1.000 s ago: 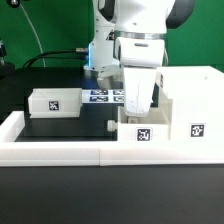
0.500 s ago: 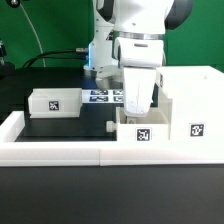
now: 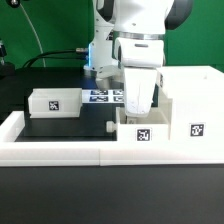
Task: Assemble drawer
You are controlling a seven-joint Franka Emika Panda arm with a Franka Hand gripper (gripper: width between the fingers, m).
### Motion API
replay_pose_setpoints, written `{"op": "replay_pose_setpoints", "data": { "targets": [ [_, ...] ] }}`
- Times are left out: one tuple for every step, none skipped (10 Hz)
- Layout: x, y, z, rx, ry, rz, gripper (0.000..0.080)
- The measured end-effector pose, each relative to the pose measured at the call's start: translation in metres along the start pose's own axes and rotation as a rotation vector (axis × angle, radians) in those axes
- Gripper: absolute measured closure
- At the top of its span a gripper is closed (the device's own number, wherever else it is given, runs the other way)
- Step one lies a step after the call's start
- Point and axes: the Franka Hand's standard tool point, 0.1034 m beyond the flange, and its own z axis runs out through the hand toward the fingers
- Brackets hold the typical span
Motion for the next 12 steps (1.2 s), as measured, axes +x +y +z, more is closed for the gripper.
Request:
{"op": "replay_pose_setpoints", "data": {
  "targets": [
    [-0.0013,0.0001,0.0001,-0.002,-0.004,-0.010,0.0757],
    [-0.0028,-0.0008,0.0006,-0.001,-0.003,-0.003,0.0757],
    [-0.0042,-0.0007,0.0003,0.013,-0.009,-0.002,0.0757],
    [-0.0042,-0.0010,0.0005,0.013,-0.009,-0.002,0.0757],
    [-0.0042,-0.0010,0.0005,0.014,-0.009,-0.002,0.0757],
    [-0.0040,-0.0010,0.0005,0.014,-0.009,-0.001,0.0757],
    [-0.0021,-0.0011,0.0003,0.013,-0.008,0.000,0.0757],
    [0.0012,-0.0012,0.0000,0.014,-0.007,0.003,0.0757],
    [0.0042,-0.0011,-0.0005,0.013,-0.006,0.011,0.0757],
    [0.0046,-0.0013,-0.0008,0.013,-0.005,0.015,0.0757],
    [0.0040,-0.0014,-0.0005,0.014,-0.006,0.016,0.0757],
    [0.0037,-0.0014,-0.0004,0.014,-0.006,0.016,0.0757]
  ]
}}
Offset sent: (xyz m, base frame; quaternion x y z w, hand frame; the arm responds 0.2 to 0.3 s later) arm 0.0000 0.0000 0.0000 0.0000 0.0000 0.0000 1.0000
